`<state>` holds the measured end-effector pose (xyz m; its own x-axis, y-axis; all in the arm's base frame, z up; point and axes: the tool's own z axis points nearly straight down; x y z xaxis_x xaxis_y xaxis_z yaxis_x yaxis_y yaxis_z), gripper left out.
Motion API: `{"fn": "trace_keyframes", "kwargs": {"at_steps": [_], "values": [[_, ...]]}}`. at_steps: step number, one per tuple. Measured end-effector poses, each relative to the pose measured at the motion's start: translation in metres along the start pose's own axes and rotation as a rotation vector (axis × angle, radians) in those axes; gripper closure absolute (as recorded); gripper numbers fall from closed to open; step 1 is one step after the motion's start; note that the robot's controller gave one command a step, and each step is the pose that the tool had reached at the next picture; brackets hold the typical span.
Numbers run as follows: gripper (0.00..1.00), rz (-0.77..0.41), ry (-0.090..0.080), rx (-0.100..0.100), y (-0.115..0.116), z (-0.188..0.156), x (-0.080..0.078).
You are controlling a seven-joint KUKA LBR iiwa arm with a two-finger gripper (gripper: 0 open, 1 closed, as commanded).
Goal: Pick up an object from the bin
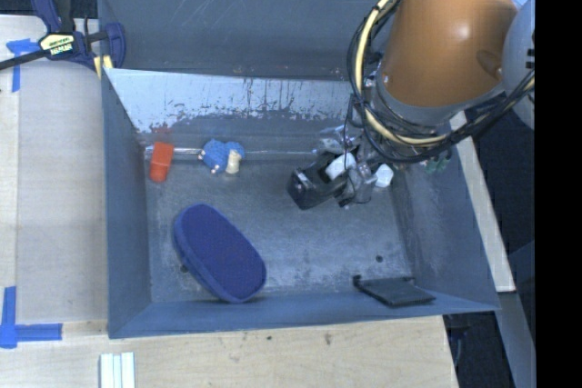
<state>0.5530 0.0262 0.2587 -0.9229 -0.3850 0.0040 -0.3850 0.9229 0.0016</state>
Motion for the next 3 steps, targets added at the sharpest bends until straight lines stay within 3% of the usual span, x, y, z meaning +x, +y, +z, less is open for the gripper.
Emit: {"fn": "trace_keyframes", "kwargs": {"at_steps": [3], "values": [[1.0, 0.001, 0.001, 0.0, -0.0002, 0.0, 0.0001]]}}
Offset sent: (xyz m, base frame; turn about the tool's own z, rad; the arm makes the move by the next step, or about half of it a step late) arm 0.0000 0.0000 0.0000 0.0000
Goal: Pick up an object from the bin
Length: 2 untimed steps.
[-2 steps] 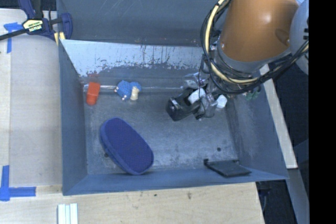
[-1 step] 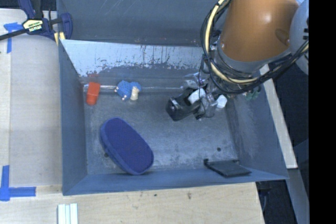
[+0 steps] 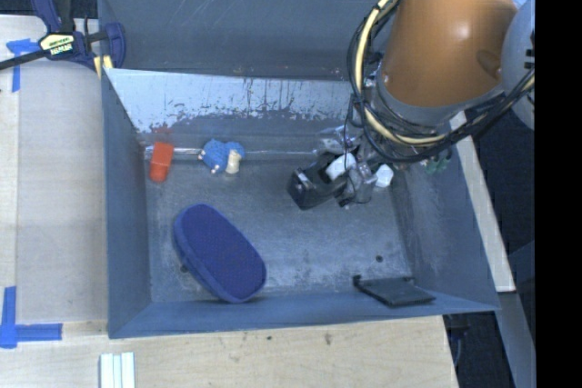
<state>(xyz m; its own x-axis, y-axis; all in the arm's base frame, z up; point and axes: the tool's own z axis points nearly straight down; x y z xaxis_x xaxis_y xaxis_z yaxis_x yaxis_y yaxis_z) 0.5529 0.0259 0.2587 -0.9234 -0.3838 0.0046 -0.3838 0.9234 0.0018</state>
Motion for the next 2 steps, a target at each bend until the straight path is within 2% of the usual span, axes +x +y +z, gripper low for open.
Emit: {"fn": "trace_keyframes", "kwargs": {"at_steps": [2], "values": [[1.0, 0.0, 0.0, 0.0, -0.0001, 0.0, 0.0001]]}}
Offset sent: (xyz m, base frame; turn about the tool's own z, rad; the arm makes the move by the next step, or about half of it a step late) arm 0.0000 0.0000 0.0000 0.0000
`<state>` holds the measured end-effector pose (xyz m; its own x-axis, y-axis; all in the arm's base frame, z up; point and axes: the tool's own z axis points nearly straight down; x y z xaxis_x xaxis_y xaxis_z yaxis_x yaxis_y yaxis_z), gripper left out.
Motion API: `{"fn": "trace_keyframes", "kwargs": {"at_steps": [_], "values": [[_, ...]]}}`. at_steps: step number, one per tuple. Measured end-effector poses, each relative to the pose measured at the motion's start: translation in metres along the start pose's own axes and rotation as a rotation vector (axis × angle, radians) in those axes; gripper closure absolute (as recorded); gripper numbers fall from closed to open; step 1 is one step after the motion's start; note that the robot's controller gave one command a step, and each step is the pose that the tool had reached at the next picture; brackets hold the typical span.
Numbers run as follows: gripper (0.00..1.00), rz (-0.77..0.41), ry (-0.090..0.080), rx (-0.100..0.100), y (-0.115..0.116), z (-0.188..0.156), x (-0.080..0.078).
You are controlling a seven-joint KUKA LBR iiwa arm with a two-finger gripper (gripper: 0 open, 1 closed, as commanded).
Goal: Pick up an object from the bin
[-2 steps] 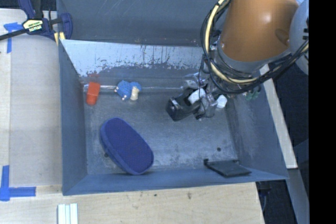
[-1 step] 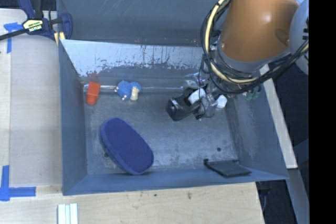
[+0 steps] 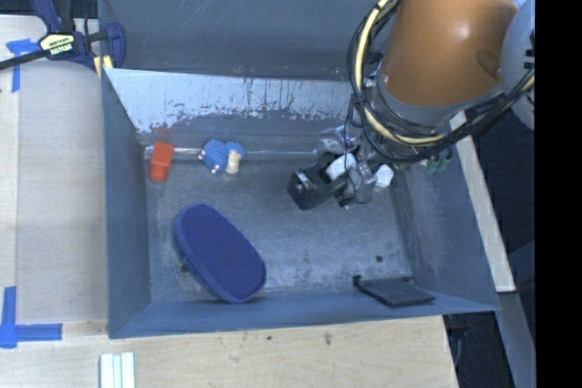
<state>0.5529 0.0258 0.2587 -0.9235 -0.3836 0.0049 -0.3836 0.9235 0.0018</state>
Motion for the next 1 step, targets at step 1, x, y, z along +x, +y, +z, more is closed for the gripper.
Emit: {"fn": "trace_keyframes", "kwargs": {"at_steps": [1], "values": [[1.0, 0.0, 0.0, 0.0, -0.0001, 0.0, 0.0]]}}
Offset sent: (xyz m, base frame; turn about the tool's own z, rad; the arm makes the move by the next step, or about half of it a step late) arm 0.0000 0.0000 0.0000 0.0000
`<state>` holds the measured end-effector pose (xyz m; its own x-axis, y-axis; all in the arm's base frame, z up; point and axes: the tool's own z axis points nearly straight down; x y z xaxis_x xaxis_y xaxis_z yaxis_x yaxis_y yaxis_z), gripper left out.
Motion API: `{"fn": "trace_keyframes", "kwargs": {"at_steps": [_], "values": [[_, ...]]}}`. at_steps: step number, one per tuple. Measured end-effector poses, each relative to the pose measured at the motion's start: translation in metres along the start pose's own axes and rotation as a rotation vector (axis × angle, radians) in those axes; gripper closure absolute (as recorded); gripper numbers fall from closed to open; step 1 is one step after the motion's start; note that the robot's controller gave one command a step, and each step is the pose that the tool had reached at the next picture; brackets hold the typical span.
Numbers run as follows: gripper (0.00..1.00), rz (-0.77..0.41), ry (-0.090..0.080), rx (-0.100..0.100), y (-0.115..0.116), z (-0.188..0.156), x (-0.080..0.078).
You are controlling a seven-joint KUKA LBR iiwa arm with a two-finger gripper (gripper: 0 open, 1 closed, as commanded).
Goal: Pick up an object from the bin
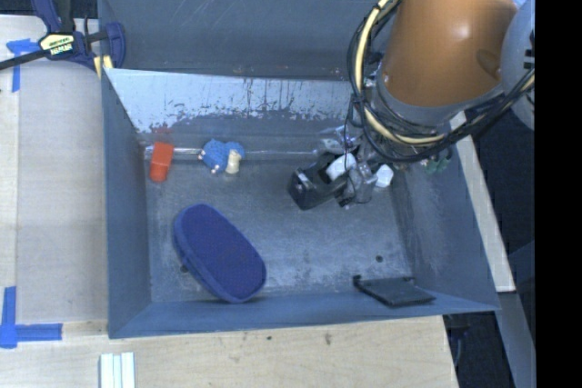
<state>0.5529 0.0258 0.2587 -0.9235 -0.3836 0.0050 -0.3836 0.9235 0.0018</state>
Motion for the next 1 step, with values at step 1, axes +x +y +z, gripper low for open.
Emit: {"fn": "trace_keyframes", "kwargs": {"at_steps": [1], "values": [[1.0, 0.0, 0.0, 0.0, 0.0, 0.0, 0.0]]}}
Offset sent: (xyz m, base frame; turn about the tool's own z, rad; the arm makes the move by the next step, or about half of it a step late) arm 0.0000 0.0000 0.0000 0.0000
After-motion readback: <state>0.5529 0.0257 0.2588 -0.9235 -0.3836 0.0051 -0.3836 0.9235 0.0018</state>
